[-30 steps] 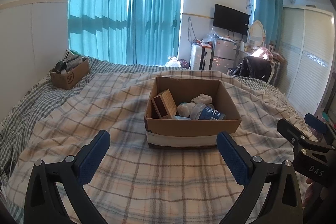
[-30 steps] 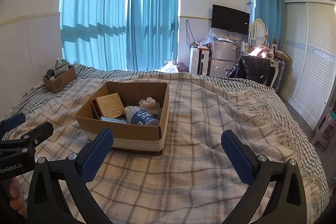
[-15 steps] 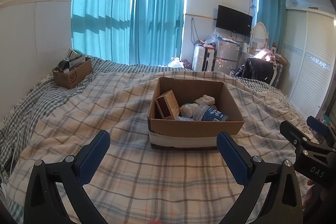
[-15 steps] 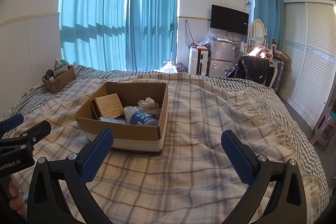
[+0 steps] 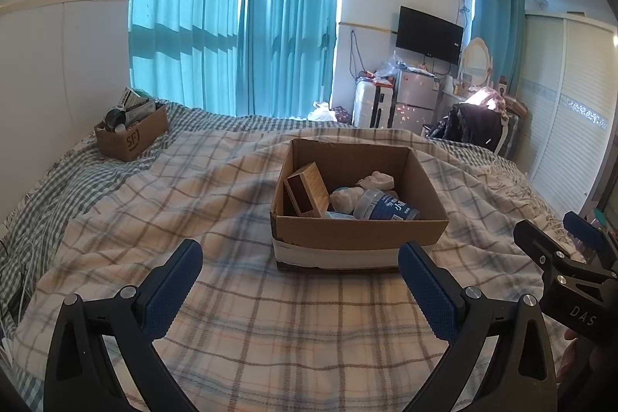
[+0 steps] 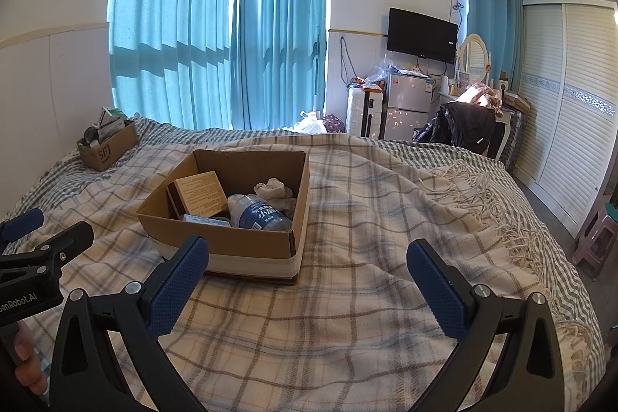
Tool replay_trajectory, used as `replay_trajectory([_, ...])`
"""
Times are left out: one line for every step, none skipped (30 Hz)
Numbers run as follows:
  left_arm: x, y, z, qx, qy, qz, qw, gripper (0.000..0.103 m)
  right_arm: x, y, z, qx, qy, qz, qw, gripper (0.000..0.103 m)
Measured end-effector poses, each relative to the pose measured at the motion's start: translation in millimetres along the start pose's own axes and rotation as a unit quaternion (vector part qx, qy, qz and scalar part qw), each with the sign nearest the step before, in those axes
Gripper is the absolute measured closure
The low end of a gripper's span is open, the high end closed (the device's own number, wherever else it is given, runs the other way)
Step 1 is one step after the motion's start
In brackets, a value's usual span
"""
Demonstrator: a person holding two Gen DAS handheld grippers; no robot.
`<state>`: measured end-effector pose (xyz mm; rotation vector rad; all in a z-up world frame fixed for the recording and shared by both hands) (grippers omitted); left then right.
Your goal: Organize objects
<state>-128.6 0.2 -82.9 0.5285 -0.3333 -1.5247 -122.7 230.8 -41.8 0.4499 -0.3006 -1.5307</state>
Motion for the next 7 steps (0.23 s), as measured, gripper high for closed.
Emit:
replay_trajectory([-0.1, -0.2, -0.4, 0.001, -0.001, 0.000, 1.0000, 0.000, -0.1, -0.1, -0.1, 0.000, 0.000, 0.000, 1.000, 0.000])
replay_trajectory([-0.3, -0.2, -0.4, 0.001, -0.002, 0.000, 1.0000, 0.000, -0.1, -0.3, -0.5, 0.001, 0.000, 0.000, 1.000, 0.000])
replay_trajectory([-0.1, 0.1, -0.5, 0.001, -0.003, 0.001, 1.0000, 0.000, -0.1, -0.5, -1.1, 0.002, 0.000, 0.000, 1.000, 0.000])
replay_trajectory([-0.2, 0.4, 0.2, -0.001, -0.003, 0.001, 1.0000, 0.000, -0.2, -0.7, -1.9, 0.002, 0.000, 0.000, 1.000, 0.000])
replay_trajectory([-0.3, 1.1, 0.6, -0.004, -0.004, 0.001, 1.0000, 0.000, -0.2, -0.9, -2.6, 0.003, -0.001, 0.000, 1.000, 0.000])
replay_trajectory([-0.7, 1.5, 1.1, -0.005, -0.005, 0.000, 1.0000, 0.000, -0.2, -1.2, -3.1, 0.003, -0.001, 0.000, 1.000, 0.000])
replay_trajectory([-1.0, 1.3, 1.6, -0.005, -0.006, -0.001, 1.0000, 0.000, -0.4, -1.2, -3.6, 0.003, -0.002, 0.000, 1.000, 0.000])
Point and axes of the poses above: each gripper's, at about its wrist camera, not at the fingertips, and y roughly against the way its jaws point, x to its left, z to its top, the point moved 10 cm from there along -y, roughly the way its jaws point, and after that the axes turned 4 degrees about y, right-handed, at the moved point
